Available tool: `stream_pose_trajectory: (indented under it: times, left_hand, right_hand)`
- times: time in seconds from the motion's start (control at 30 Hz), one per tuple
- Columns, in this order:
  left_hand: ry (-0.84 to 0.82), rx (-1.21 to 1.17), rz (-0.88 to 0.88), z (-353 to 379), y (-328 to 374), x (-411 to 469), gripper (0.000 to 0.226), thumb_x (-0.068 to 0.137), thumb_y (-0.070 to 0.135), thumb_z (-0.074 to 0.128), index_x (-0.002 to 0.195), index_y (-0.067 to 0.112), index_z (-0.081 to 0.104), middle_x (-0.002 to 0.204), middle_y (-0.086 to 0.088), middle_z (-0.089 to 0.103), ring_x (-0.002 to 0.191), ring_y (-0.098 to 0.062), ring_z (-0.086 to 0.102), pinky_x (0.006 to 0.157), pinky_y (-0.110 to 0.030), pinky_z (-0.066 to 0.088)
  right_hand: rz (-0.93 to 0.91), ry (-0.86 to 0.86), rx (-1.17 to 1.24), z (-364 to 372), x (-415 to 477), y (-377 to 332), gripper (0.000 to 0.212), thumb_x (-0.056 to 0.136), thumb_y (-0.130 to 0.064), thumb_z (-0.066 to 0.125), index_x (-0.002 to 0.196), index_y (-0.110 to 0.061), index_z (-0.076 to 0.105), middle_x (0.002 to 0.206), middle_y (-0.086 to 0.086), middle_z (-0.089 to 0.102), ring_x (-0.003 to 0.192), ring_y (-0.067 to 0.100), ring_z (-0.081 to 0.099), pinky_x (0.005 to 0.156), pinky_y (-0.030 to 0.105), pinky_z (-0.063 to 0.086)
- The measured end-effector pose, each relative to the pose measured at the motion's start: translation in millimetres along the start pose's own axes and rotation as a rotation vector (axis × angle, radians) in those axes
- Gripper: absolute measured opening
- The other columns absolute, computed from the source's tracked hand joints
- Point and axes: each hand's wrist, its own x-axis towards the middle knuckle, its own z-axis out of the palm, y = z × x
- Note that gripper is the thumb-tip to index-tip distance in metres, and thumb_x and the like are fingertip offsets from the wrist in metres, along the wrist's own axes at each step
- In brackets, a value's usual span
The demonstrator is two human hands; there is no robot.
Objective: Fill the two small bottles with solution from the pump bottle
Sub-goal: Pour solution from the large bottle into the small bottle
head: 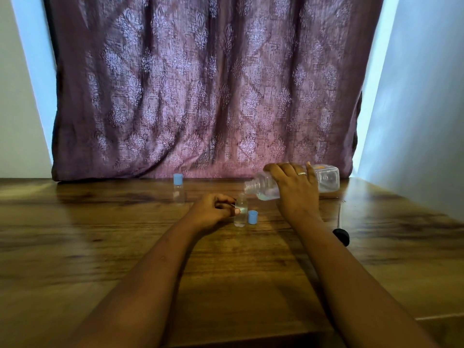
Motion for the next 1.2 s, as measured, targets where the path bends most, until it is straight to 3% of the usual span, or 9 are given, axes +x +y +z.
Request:
stream_pose_trajectory:
  times: [0.2,0.33,0.47,0.77,1.0,1.1,1.2]
  left_hand:
    - [0.003,-0.011,0.001,1.4,-0.1,0.9,0.021,0.08,0.008,0.076,0.087,0.026,0.068,0.089,0.0,0.073,0.075,-0.007,0.071,0.069,-0.023,0.06]
    - [-0.007,0.007,0.0,0.8,-0.1,0.2,0.02,0.081,0.011,0.075,0.091,0.026,0.067,0.095,-0.001,0.073,0.085,-0.012,0.071,0.07,-0.022,0.06]
    - [-0.004,-0.002,-0.018,1.1,-0.5,-0.2,0.02,0.08,0.012,0.076,0.092,0.025,0.068,0.101,-0.006,0.072,0.093,-0.02,0.071,0.08,-0.032,0.06]
    - [-0.003,0.016,-0.023,0.8,1.1,-1.4,0.021,0.081,0.012,0.075,0.096,0.024,0.068,0.102,-0.004,0.072,0.091,-0.016,0.071,0.065,-0.019,0.057]
    - [-0.003,0.008,-0.035,1.3,0.5,-0.4,0.024,0.081,0.012,0.075,0.099,0.025,0.067,0.104,-0.006,0.073,0.099,-0.024,0.07,0.089,-0.044,0.058]
    - [0.004,0.001,-0.039,1.6,0.6,-0.5,0.024,0.08,0.01,0.076,0.099,0.024,0.068,0.102,-0.006,0.073,0.098,-0.025,0.07,0.089,-0.047,0.058]
    - [0.004,-0.009,-0.045,1.5,1.4,-0.4,0.023,0.08,0.009,0.076,0.093,0.027,0.068,0.099,-0.004,0.073,0.096,-0.024,0.071,0.089,-0.048,0.058]
  right_hand:
    - [-0.004,0.021,-0.003,1.5,-0.4,0.7,0.051,0.08,-0.004,0.058,0.121,-0.032,0.045,0.123,-0.003,0.055,0.122,0.024,0.044,0.113,0.048,0.015]
    - [-0.006,0.023,-0.004,2.2,-0.2,1.4,0.053,0.079,-0.003,0.057,0.122,-0.031,0.045,0.124,-0.002,0.055,0.122,0.025,0.044,0.114,0.049,0.016]
    - [-0.003,0.03,0.007,2.7,-0.9,1.8,0.056,0.077,0.0,0.056,0.122,-0.031,0.046,0.124,-0.002,0.055,0.122,0.024,0.044,0.114,0.049,0.016]
    - [-0.008,0.022,0.0,4.0,-1.0,3.6,0.06,0.076,0.0,0.06,0.124,-0.032,0.042,0.127,-0.002,0.053,0.124,0.024,0.043,0.114,0.049,0.018]
    - [0.044,0.021,0.104,5.6,-1.8,5.2,0.059,0.074,-0.006,0.062,0.124,-0.031,0.042,0.124,-0.002,0.054,0.121,0.024,0.046,0.115,0.049,0.017]
    - [0.116,0.086,0.268,6.7,-0.5,7.0,0.059,0.072,-0.008,0.065,0.124,-0.024,0.043,0.119,0.004,0.058,0.115,0.03,0.052,0.11,0.052,0.026]
    - [0.176,0.206,0.476,6.3,1.8,7.9,0.063,0.07,-0.016,0.072,0.122,-0.021,0.037,0.111,0.008,0.062,0.101,0.033,0.058,0.092,0.046,0.045]
